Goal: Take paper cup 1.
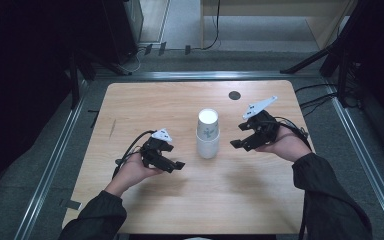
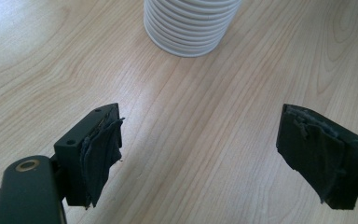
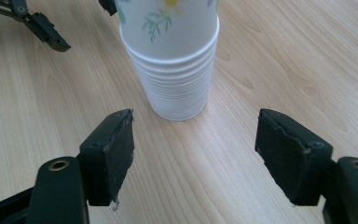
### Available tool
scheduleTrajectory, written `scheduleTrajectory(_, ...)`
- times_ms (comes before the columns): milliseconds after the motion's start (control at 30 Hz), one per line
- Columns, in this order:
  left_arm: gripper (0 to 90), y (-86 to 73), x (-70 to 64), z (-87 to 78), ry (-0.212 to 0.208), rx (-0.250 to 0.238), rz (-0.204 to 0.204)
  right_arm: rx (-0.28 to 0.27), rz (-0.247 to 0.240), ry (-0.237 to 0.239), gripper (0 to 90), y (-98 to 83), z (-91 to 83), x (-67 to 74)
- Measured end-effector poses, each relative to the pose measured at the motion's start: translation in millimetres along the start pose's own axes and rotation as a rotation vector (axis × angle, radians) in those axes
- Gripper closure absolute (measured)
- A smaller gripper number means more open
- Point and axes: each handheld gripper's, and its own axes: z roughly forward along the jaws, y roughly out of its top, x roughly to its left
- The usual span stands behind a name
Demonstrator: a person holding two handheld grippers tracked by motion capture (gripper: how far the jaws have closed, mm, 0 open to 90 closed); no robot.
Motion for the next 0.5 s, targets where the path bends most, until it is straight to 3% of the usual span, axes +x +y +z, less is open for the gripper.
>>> scheduleTrajectory(500, 14.1, -0.7, 2.8, -2.8, -0.005, -0.005, 0.004, 0.036, -0.110, 0.080, 24.5, 49.8, 5.3, -7.2)
